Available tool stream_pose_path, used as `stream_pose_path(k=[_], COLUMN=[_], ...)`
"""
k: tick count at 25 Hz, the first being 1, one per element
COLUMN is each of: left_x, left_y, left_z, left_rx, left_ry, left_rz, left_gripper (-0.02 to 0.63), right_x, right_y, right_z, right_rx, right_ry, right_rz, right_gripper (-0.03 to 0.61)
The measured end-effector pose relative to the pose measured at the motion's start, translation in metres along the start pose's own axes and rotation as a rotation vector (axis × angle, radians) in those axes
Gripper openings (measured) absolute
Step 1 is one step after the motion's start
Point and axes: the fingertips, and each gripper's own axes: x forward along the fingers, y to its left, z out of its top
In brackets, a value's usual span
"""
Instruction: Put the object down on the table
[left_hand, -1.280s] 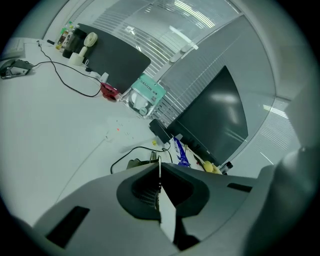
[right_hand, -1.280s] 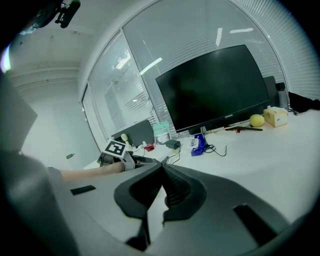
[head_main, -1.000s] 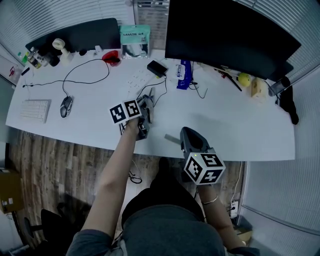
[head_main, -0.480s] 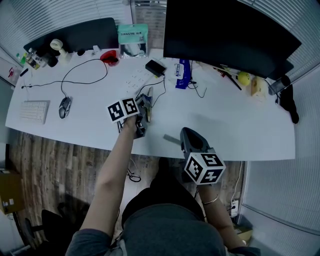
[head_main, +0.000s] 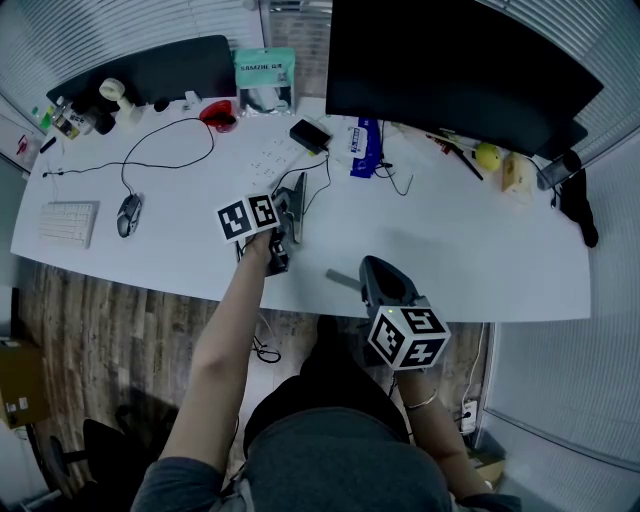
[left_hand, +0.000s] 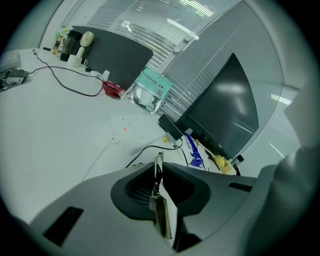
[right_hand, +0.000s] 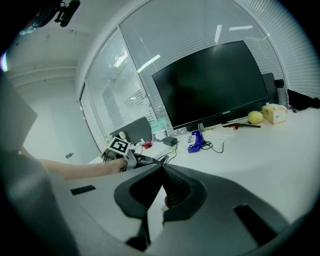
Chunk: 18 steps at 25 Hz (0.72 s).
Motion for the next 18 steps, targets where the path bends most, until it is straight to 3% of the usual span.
stream_pose_path(k=[9,12,18], left_x=[0.001,0.001,-0.01], left_y=[0.007,0.009,0.014], left_z=[-0.001,-0.001,0.002], left_rx=[0.06,0.063,0.07], left_ry=[0.019,0.019,-0.016], left_rz=[0.069,0.083,0.12], left_gripper=[0.072,0.116,0.152], right_x=[-0.001,-0.002,-0.004], right_y=[-0.002,-0.003,-0.003], right_z=[-0.001,-0.002,0.0], right_rx=[-0.001,0.001,-0.002], right_ry=[0.0,0.001,-0.005], right_rz=[0.0,0.0,0.005], right_gripper=[0.005,0.005,0.005])
